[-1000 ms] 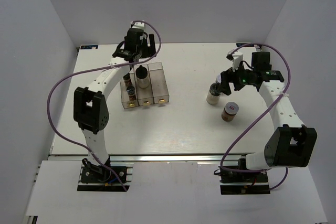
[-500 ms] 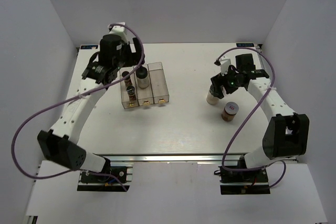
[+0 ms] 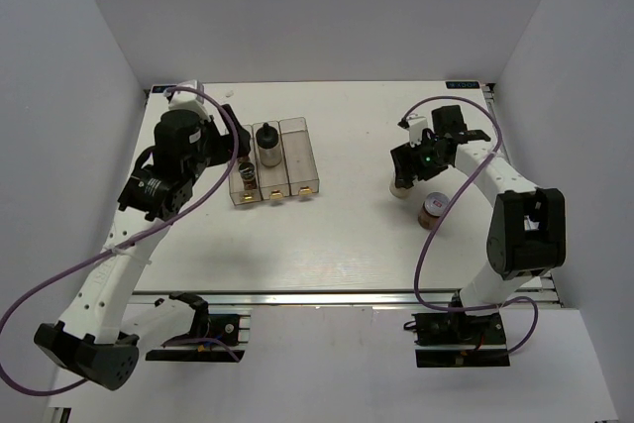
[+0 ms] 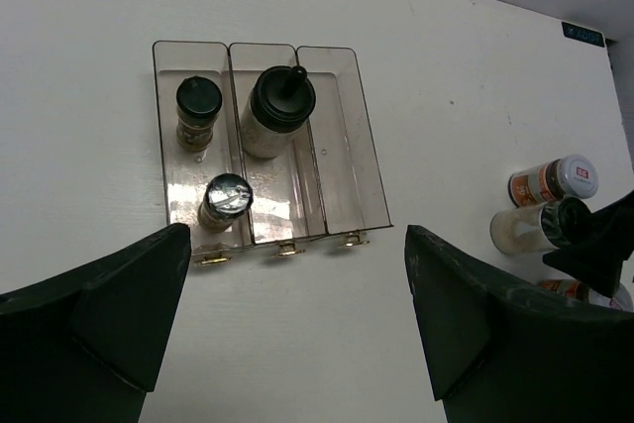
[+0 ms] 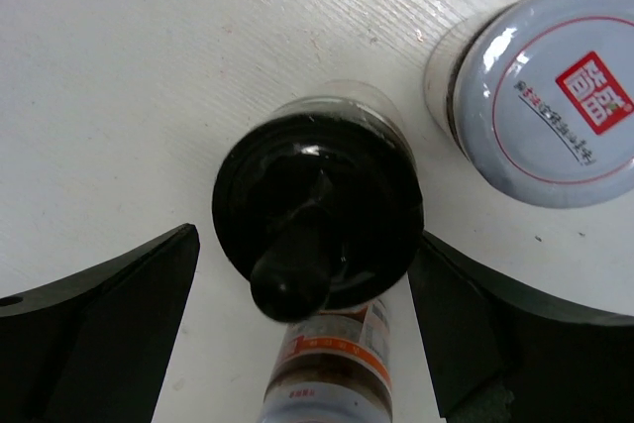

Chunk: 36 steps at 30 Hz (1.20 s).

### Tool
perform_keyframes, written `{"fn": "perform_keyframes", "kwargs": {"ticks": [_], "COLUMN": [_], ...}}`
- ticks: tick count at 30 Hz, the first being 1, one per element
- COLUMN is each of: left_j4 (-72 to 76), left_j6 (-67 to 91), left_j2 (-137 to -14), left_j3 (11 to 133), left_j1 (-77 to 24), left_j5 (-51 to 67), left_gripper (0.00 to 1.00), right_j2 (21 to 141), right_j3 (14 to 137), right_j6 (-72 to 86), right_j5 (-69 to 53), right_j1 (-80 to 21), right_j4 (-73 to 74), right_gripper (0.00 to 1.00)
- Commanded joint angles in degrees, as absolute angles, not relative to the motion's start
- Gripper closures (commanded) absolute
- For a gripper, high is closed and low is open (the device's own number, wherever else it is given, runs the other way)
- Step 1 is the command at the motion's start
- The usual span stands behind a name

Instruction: Organize the condiment bottles

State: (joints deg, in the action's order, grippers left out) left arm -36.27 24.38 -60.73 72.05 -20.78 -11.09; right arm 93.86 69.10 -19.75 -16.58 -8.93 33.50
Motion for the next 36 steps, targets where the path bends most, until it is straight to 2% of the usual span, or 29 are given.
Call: {"fn": "perform_keyframes", "kwargs": {"ticks": [1, 4, 13, 16, 17, 19, 20, 22, 25, 28, 29, 31, 32, 33, 36], "left_j4": [-37.3, -37.4, -39.4, -39.6, -39.7, -39.9, -40.0, -40.1, -40.3, -40.1, -40.1, -40.2, -40.3, -40.3, -40.8], "left_j6": [27.6, 28.7, 29.5, 29.9, 29.9, 29.9, 29.9, 29.8, 29.7, 29.8, 29.8, 29.8, 29.8, 29.8, 29.5], "left_j2": [-58.7, -57.7, -55.1, -54.2, -54.1, -53.9, -53.9, -53.7, -53.4, -52.9, -52.8, -52.7, -52.8, -52.8, -53.4], "left_j3": [70.9, 70.5, 69.4, 68.6, 68.6, 68.6, 68.8, 68.8, 68.6, 68.0, 67.9, 67.9, 67.9, 67.9, 68.6], "left_j1": [-20.7, -20.7, -20.7, -20.6, -20.7, -20.7, -20.7, -20.7, -20.7, -20.7, -20.7, -20.6, -20.7, -20.7, -20.7], "left_j5": [-12.0, -11.7, -12.3, -12.1, -12.1, -12.0, -12.0, -12.0, -12.0, -11.9, -12.0, -11.8, -11.8, -11.7, -11.6], "left_gripper": [0.02, 0.02, 0.02, 0.02, 0.02, 0.02, 0.02, 0.02, 0.02, 0.02, 0.02, 0.02, 0.02, 0.02, 0.02], "right_j2": [94.7, 95.4, 95.5, 96.3, 96.5, 96.3, 96.0, 95.0, 95.4, 96.8, 96.9, 96.9, 96.9, 97.2, 98.8], "right_j3": [71.4, 72.1, 70.5, 70.7, 70.9, 71.3, 71.1, 71.1, 72.4, 74.0, 74.1, 73.7, 73.6, 73.7, 74.7], "right_j6": [-17.4, -17.2, -19.0, -20.1, -20.6, -23.3, -24.2, -26.8, -27.9, -27.5, -26.6, -26.1, -25.6, -25.4, -24.8], "right_j5": [-16.0, -15.2, -14.9, -16.0, -17.4, -19.6, -21.2, -22.0, -22.4, -22.4, -22.5, -23.0, -22.9, -22.9, -22.6], "right_j1": [-10.4, -11.6, -12.3, -12.2, -12.4, -12.5, -12.5, -12.6, -12.7, -12.7, -12.7, -12.9, -13.1, -13.3, -14.5], "right_j4": [30.0, 28.7, 26.8, 26.7, 26.8, 27.0, 26.6, 26.5, 28.0, 29.4, 29.4, 28.6, 28.0, 27.5, 25.8], "right_gripper": [0.11, 0.12, 0.38, 0.57, 0.7, 0.82, 0.91, 0.99, 1.0, 0.76, 0.55, 0.37, 0.21, 0.12, 0.11]}}
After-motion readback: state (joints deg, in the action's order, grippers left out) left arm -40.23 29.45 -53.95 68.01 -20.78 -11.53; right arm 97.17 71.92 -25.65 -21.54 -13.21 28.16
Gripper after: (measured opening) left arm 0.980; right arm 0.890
